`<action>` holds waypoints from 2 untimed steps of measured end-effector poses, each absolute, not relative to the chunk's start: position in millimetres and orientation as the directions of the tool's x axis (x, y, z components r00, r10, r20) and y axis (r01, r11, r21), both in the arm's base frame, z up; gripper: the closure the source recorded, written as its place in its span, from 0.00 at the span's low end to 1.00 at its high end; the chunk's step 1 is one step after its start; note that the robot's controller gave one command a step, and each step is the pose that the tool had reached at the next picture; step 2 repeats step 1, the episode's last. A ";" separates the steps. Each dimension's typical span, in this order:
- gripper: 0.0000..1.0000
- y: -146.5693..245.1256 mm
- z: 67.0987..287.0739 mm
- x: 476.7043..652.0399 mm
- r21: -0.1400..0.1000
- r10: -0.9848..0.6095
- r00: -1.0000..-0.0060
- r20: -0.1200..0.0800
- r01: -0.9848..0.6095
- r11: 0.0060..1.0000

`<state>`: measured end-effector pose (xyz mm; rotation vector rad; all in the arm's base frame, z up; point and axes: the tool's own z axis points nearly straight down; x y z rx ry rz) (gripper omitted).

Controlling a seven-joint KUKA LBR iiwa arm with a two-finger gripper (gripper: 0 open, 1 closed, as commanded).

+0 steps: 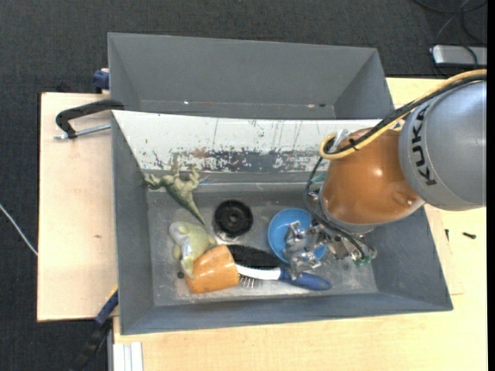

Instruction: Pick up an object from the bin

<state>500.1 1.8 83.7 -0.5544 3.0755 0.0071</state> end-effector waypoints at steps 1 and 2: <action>1.00 -16.5 201.9 525.0 -0.007 -0.497 -0.867 -0.013 -0.497 0.868; 1.00 -16.5 201.9 525.0 -0.007 -0.497 -0.867 -0.013 -0.497 0.868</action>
Offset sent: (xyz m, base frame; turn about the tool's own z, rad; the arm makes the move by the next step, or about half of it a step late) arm 0.0216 -0.0185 0.1133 -0.1650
